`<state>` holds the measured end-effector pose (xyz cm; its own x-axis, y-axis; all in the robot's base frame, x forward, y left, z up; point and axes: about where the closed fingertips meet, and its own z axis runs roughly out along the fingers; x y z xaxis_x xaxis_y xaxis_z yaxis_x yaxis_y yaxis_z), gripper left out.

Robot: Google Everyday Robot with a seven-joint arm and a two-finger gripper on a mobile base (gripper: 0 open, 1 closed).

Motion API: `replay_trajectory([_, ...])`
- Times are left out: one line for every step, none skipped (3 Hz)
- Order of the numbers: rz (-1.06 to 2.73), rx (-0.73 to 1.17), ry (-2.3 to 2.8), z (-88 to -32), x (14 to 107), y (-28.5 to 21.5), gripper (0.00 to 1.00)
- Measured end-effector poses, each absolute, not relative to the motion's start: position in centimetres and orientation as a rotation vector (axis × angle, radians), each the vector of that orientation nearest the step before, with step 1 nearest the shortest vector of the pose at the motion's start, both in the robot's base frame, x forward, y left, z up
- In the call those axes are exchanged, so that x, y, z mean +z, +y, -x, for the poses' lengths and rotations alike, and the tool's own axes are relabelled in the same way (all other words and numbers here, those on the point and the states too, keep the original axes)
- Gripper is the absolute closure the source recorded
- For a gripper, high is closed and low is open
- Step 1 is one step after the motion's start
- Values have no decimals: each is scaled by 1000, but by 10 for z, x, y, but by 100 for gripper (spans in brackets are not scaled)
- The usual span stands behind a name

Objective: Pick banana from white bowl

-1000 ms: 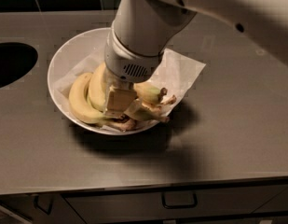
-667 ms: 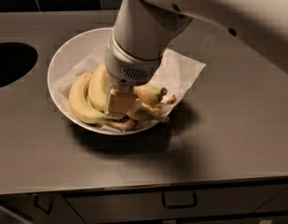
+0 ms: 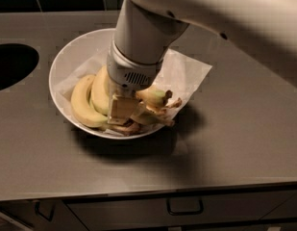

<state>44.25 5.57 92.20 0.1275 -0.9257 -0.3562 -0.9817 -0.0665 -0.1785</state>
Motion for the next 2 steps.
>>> replay_trajectory([2052, 202, 1847, -444, 920, 58, 67])
replay_trajectory([2068, 197, 1847, -445, 918, 59, 90])
